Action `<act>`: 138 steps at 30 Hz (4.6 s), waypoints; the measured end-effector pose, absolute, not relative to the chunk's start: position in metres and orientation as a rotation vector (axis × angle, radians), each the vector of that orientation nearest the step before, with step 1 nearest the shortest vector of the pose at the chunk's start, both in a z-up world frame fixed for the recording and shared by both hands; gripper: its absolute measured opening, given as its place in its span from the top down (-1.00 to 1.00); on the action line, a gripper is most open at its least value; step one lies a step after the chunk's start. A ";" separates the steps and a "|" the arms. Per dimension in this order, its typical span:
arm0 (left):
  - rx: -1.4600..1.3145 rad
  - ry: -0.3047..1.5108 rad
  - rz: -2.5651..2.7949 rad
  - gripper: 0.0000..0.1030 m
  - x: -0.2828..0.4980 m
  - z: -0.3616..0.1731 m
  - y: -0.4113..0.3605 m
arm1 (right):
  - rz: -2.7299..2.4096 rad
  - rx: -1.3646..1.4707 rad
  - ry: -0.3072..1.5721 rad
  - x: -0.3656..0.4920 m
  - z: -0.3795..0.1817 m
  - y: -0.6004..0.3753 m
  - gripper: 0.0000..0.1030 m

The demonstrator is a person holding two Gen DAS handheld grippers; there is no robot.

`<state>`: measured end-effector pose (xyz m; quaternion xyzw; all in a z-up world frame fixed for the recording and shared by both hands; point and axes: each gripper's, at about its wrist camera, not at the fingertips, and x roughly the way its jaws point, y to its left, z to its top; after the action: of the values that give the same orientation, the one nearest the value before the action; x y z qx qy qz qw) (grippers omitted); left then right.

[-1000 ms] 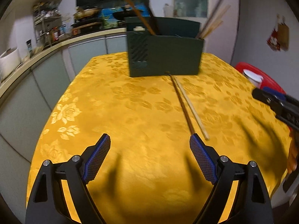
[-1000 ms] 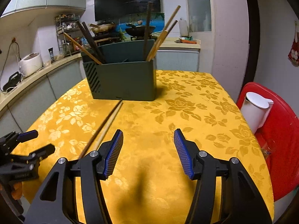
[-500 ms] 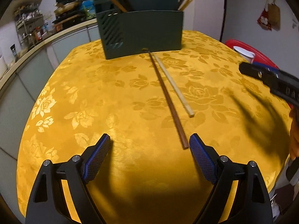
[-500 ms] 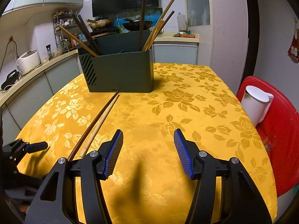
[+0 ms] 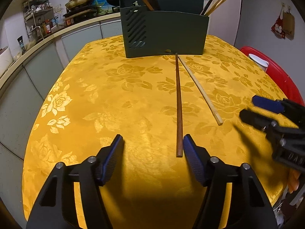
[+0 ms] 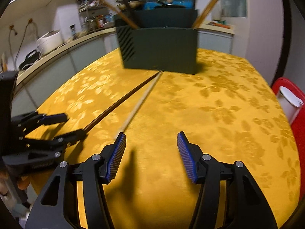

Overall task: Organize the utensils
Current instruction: 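Move both open grippers back down to the last two chopsticks, then close the left gripper on the brown chopstick while the right closes on the light one, then lift both held chopsticks and carry them above the holder, then lower the chopsticks into the holder and open both grippers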

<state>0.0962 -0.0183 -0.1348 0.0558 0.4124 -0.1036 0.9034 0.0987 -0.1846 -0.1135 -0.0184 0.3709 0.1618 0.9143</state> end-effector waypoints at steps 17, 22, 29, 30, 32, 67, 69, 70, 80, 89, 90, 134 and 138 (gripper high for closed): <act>0.104 0.854 -0.259 -0.02 0.098 -0.133 -0.015 | 0.381 -0.078 0.829 0.114 -0.121 -0.155 0.48; 0.109 0.848 -0.265 0.01 0.096 -0.134 -0.018 | 0.283 -0.065 0.821 0.112 -0.123 -0.173 0.58; 0.125 0.826 -0.280 0.09 0.092 -0.135 -0.025 | 0.293 -0.033 0.813 0.111 -0.124 -0.182 0.58; 0.127 0.822 -0.284 0.10 0.091 -0.135 -0.025 | 0.299 -0.043 0.810 0.111 -0.124 -0.180 0.58; 0.129 0.816 -0.290 0.16 0.091 -0.136 -0.026 | 0.302 -0.070 0.801 0.111 -0.124 -0.173 0.58; 0.117 0.651 -0.317 0.88 0.070 -0.081 -0.018 | 0.290 0.033 0.745 0.102 -0.090 -0.200 0.86; 0.109 0.622 -0.314 0.88 0.067 -0.070 -0.015 | 0.291 0.041 0.712 0.097 -0.078 -0.204 0.86; 0.102 0.600 -0.312 0.88 0.065 -0.062 -0.013 | 0.292 0.047 0.690 0.093 -0.070 -0.207 0.86; 0.080 0.467 -0.328 0.88 0.059 0.006 -0.009 | 0.314 0.069 0.493 0.068 0.002 -0.225 0.86; 0.099 0.456 -0.338 0.88 0.085 0.041 -0.022 | 0.334 0.047 0.439 0.075 0.030 -0.221 0.86; 0.096 0.459 -0.339 0.88 0.087 0.043 -0.020 | 0.336 0.048 0.439 0.077 0.031 -0.220 0.86; -0.019 0.381 -0.273 0.88 0.219 0.182 -0.060 | 0.193 0.066 0.496 0.232 0.150 -0.227 0.86; -0.007 0.399 -0.267 0.87 0.232 0.162 -0.067 | 0.181 0.051 0.532 0.244 0.139 -0.223 0.86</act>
<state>0.2321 -0.0666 0.1625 -0.0034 0.1978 -0.1323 0.9713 0.2437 -0.2226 0.1386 0.0250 0.2627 0.0895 0.9604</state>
